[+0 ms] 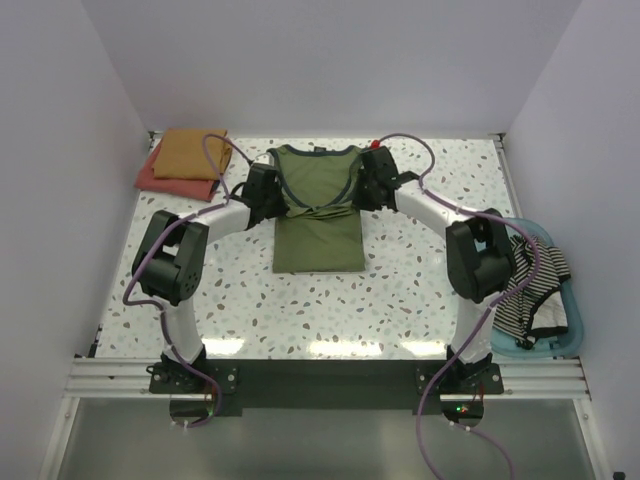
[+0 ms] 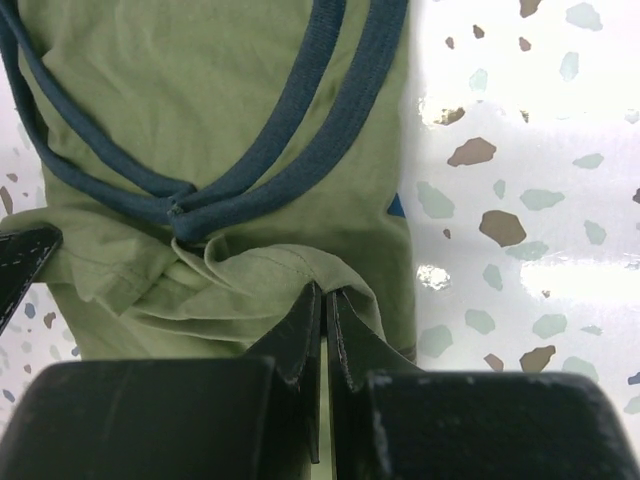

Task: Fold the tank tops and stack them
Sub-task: Fold the tank top

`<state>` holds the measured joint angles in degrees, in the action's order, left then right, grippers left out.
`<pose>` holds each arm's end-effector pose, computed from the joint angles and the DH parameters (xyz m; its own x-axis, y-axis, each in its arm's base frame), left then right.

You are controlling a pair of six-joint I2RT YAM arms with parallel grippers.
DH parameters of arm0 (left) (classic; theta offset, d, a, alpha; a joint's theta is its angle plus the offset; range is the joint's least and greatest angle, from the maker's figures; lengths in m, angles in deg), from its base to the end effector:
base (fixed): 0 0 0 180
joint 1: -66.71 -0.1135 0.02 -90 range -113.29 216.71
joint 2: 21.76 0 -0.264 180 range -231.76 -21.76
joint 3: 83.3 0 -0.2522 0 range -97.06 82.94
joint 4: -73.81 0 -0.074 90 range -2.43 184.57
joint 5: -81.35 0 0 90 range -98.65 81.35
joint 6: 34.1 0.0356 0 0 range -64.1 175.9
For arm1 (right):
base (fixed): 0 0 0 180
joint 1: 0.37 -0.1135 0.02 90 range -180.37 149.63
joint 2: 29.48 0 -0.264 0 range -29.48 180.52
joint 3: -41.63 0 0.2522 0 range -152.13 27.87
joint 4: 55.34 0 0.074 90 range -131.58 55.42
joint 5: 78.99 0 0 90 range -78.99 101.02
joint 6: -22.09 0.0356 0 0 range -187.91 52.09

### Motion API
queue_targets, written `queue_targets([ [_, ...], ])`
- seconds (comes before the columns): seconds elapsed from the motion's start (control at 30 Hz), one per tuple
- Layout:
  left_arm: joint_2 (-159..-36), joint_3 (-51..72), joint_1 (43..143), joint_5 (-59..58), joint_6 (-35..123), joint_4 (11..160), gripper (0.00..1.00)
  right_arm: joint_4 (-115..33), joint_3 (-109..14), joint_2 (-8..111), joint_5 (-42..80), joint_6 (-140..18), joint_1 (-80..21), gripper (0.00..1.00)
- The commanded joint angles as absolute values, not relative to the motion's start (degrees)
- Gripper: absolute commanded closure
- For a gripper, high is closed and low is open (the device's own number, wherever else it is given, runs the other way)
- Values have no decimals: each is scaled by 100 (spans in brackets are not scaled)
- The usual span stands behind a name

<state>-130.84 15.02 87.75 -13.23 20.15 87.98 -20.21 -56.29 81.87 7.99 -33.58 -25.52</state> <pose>0.3857 -0.1453 0.1743 -0.6791 -0.3628 -0.6381 -0.1166 0.9116 -0.3941 0.3936 0.1827 0.2187 -0.7819 0.2550 -0.5688 0.0583 0.9384 0.3406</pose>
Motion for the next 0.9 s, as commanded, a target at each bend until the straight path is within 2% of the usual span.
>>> queue_targets([
  [0.0,-12837,1386,8701,-1278,2198,8397,86,-2303,-5563,7819,899,-3354,-2454,100],
  [0.23,-12802,1271,8701,-1296,2259,8467,80,-2496,-5457,7651,969,-3416,-2419,100],
  [0.43,-12715,1411,8692,-1340,2198,8432,83,-2979,-4957,7379,1093,-3407,-2419,100],
  [0.73,-12187,1851,8692,-1322,2092,8186,94,-3692,-4104,6756,1488,-3319,-2445,100],
  [0.87,-12020,2036,8692,-1305,2083,8133,95,-3762,-3928,6527,1532,-3293,-2498,100],
])
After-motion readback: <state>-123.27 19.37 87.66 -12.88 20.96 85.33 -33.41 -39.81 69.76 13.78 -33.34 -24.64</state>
